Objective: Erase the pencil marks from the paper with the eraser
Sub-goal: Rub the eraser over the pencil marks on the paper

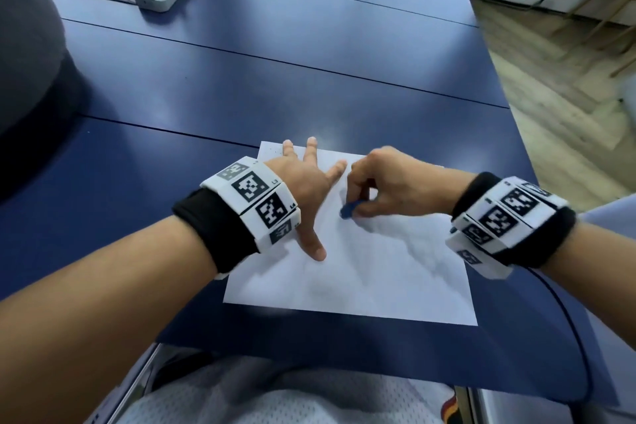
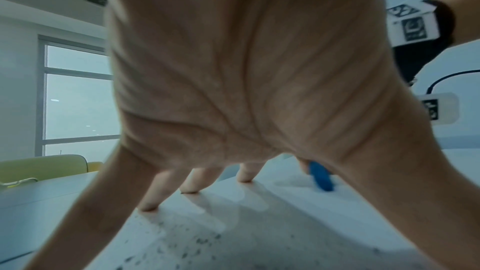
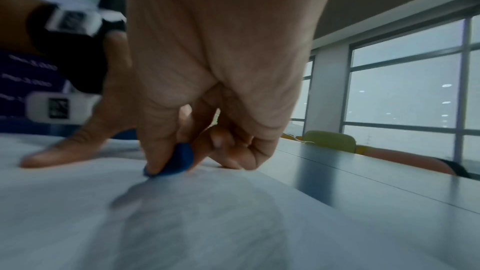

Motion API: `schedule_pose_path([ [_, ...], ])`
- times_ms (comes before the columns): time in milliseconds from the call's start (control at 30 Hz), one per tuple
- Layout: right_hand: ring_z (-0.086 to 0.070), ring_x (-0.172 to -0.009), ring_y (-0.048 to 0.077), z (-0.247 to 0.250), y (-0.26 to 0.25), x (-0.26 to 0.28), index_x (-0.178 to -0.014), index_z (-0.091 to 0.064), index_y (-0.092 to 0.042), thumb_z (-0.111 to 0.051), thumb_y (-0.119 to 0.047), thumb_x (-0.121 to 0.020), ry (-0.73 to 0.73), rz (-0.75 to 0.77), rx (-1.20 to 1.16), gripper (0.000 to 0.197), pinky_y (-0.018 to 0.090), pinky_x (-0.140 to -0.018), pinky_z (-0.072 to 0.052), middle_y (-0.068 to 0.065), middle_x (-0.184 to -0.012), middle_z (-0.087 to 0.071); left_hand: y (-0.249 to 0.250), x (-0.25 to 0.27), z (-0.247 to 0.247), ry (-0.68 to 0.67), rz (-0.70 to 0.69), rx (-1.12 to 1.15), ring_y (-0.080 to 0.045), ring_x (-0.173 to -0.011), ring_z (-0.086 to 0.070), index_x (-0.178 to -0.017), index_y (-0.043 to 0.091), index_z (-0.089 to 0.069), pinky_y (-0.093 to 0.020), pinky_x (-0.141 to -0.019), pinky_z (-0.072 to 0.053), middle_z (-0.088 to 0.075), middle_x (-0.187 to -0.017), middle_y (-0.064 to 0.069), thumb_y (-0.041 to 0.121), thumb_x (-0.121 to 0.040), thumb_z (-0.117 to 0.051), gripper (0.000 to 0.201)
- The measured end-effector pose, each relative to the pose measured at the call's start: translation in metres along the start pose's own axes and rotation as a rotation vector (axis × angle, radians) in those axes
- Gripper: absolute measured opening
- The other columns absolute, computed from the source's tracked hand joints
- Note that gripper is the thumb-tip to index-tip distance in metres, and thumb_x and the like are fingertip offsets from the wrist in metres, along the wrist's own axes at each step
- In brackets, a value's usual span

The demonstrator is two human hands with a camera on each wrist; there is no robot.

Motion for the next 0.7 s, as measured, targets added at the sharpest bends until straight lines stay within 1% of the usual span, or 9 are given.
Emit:
schedule_pose_path([
  [100, -0.056, -0.062, 0.007, -0.001, 0.002, 0.003, -0.071, -0.069, -0.009, -0.074, -0.006, -0.073, 0.082, 0.011, -0.054, 0.006, 0.024, -0.063, -0.047, -0.011, -0.068, -0.064, 0.0, 0.0, -0.001, 0.005, -0.005, 0.006, -0.05, -0.145, 0.004, -0.151, 0.037, 0.019, -0.057, -0.107, -0.033, 0.02, -0.159, -0.018, 0.071, -0.045, -0.083, 0.151],
  [233, -0.055, -0.061, 0.006, -0.026, -0.012, 0.023, -0.071, -0.07, -0.016, -0.076, -0.009, -0.073, -0.243, 0.024, -0.043, 0.01, 0.017, -0.06, -0.043, -0.011, -0.07, -0.065, 0.0, 0.001, 0.001, -0.016, 0.001, 0.0, -0.05, -0.144, 0.006, -0.15, 0.036, 0.021, -0.058, -0.108, -0.032, 0.023, -0.158, -0.019, 0.072, -0.046, -0.082, 0.151],
  [267, -0.055, -0.06, 0.006, -0.024, -0.012, 0.019, -0.069, -0.07, -0.019, -0.077, -0.01, -0.073, -0.257, 0.012, -0.041, 0.012, 0.018, -0.059, -0.045, -0.008, -0.071, -0.067, 0.001, 0.001, 0.001, -0.017, 0.0, -0.003, -0.05, -0.144, 0.006, -0.15, 0.036, 0.022, -0.058, -0.108, -0.032, 0.022, -0.158, -0.019, 0.072, -0.046, -0.082, 0.151],
  [333, -0.055, -0.06, 0.004, -0.01, -0.005, 0.004, -0.068, -0.068, -0.018, -0.076, -0.008, -0.072, -0.148, -0.015, -0.051, 0.013, 0.02, -0.059, -0.046, -0.007, -0.072, -0.071, 0.0, 0.0, 0.0, -0.01, -0.006, -0.001, -0.05, -0.144, 0.005, -0.15, 0.037, 0.02, -0.06, -0.108, -0.033, 0.021, -0.159, -0.019, 0.072, -0.046, -0.082, 0.15],
  [433, -0.058, -0.058, -0.005, 0.009, 0.009, -0.012, -0.075, -0.067, 0.0, -0.073, -0.001, -0.074, 0.057, -0.045, -0.083, 0.007, 0.01, -0.057, -0.041, -0.012, -0.067, -0.067, -0.002, 0.001, -0.002, 0.0, -0.008, 0.023, -0.05, -0.144, 0.005, -0.15, 0.04, 0.016, -0.061, -0.106, -0.035, 0.019, -0.159, -0.018, 0.072, -0.044, -0.083, 0.149],
  [500, -0.058, -0.06, 0.002, 0.004, 0.005, -0.004, -0.073, -0.067, -0.004, -0.073, -0.003, -0.073, 0.068, -0.02, -0.072, 0.007, 0.018, -0.059, -0.046, -0.008, -0.068, -0.065, -0.001, 0.0, -0.001, 0.007, -0.012, 0.01, -0.05, -0.144, 0.004, -0.15, 0.038, 0.018, -0.06, -0.107, -0.035, 0.019, -0.159, -0.019, 0.072, -0.044, -0.083, 0.15],
  [567, -0.056, -0.062, 0.008, -0.013, -0.005, 0.016, -0.07, -0.067, -0.011, -0.074, -0.005, -0.071, -0.07, 0.011, -0.053, 0.009, 0.024, -0.061, -0.048, -0.006, -0.071, -0.065, -0.001, 0.0, -0.001, 0.002, -0.009, -0.003, -0.05, -0.144, 0.005, -0.151, 0.036, 0.02, -0.058, -0.108, -0.033, 0.021, -0.159, -0.019, 0.072, -0.046, -0.082, 0.151],
  [633, -0.056, -0.065, 0.01, -0.029, -0.013, 0.031, -0.068, -0.066, -0.015, -0.075, -0.006, -0.072, -0.266, 0.017, -0.064, 0.013, 0.023, -0.063, -0.048, -0.004, -0.075, -0.066, 0.0, 0.0, -0.001, 0.002, -0.005, -0.009, -0.05, -0.144, 0.005, -0.15, 0.035, 0.02, -0.057, -0.11, -0.033, 0.021, -0.158, -0.02, 0.072, -0.046, -0.082, 0.151],
  [700, -0.055, -0.064, 0.009, -0.027, -0.012, 0.026, -0.066, -0.065, -0.021, -0.077, -0.008, -0.072, -0.304, 0.008, -0.05, 0.019, 0.024, -0.063, -0.047, -0.003, -0.076, -0.068, -0.001, 0.0, -0.001, -0.002, -0.003, -0.009, -0.05, -0.144, 0.005, -0.15, 0.035, 0.021, -0.057, -0.11, -0.033, 0.021, -0.158, -0.02, 0.072, -0.046, -0.082, 0.151],
])
Point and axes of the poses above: each hand's wrist, its own x-axis away from the middle knuckle, its own z-axis out of the back of the hand, y = z × x, the point moved 5 cm from there along -x, towards the middle knuckle
